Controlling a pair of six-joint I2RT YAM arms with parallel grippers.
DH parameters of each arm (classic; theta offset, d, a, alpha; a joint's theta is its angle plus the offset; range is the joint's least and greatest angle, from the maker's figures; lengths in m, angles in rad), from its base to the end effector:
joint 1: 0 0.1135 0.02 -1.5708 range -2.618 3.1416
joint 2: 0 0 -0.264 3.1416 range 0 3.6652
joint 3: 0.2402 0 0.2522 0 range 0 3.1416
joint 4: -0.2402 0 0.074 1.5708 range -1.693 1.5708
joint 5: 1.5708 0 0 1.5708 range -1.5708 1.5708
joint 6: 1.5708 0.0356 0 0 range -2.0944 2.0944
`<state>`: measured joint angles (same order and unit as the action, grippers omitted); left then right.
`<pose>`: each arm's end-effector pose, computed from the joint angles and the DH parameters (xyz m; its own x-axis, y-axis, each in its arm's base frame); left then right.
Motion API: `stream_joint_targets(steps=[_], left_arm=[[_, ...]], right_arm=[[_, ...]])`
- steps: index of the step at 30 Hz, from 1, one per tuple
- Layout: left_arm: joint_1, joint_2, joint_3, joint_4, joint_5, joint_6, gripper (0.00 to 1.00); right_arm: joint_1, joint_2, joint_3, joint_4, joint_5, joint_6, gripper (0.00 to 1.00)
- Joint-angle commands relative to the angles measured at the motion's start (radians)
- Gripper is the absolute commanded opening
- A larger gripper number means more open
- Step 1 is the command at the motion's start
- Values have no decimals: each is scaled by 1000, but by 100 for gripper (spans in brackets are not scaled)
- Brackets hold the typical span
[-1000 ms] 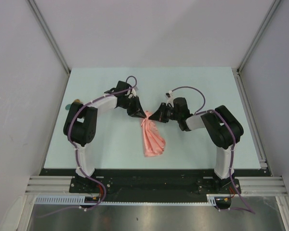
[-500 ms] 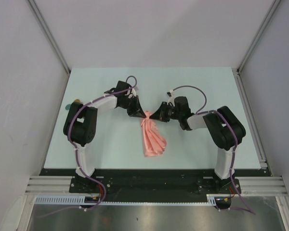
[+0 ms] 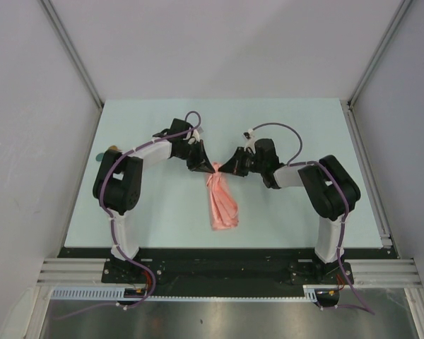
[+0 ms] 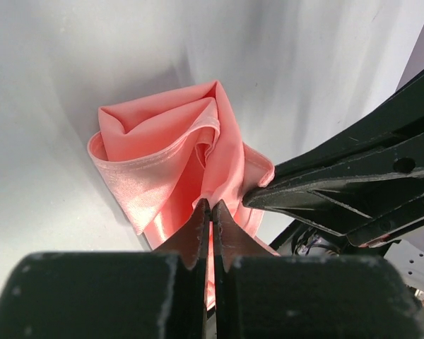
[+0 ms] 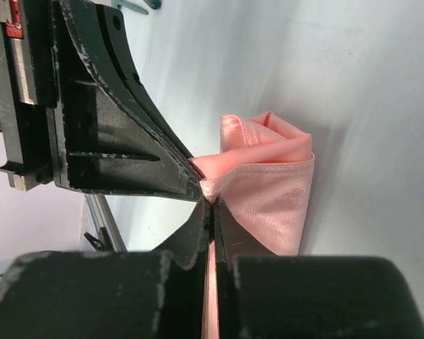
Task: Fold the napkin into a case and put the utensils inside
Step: Stuff the top corner of the smaller-rectangle-folded napkin into the folded napkin.
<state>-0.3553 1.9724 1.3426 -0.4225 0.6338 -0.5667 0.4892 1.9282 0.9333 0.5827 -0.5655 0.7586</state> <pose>0.3746 -0.1615 0.1715 -0.9852 -0.0958 -0.1420 0.0315 0.7134 -0.7000 0.3365 0.2008 0.1464 -0.8277 0.2174 -0.5173 -0.3592 0.5030 0.7861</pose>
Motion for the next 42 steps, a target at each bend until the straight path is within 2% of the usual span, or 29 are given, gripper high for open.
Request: stream_joint_targets(steps=[1, 8, 11, 19, 22, 23, 26, 33, 42], left_arm=[[3, -18, 33, 19, 30, 7, 0], [3, -33, 36, 16, 32, 8, 1], [6, -44, 32, 16, 33, 5, 6], [18, -72, 9, 31, 43, -2, 25], [21, -75, -2, 45, 55, -12, 34], [22, -78, -3, 47, 59, -13, 40], [24, -87, -2, 51, 61, -16, 45], [29, -99, -2, 50, 60, -21, 50], [42, -121, -10, 53, 67, -28, 57]], right_arm=[[17, -11, 56, 22, -10, 16, 1], [25, 38, 75, 43, -22, 42, 6], [23, 46, 68, 51, -28, 42, 9], [28, 57, 59, 77, -45, 44, 19], [31, 57, 64, 78, -53, 38, 24], [34, 57, 64, 75, -54, 35, 24], [41, 54, 62, 74, -59, 25, 29], [52, 57, 64, 89, -66, 25, 34], [60, 74, 55, 127, -82, 42, 34]])
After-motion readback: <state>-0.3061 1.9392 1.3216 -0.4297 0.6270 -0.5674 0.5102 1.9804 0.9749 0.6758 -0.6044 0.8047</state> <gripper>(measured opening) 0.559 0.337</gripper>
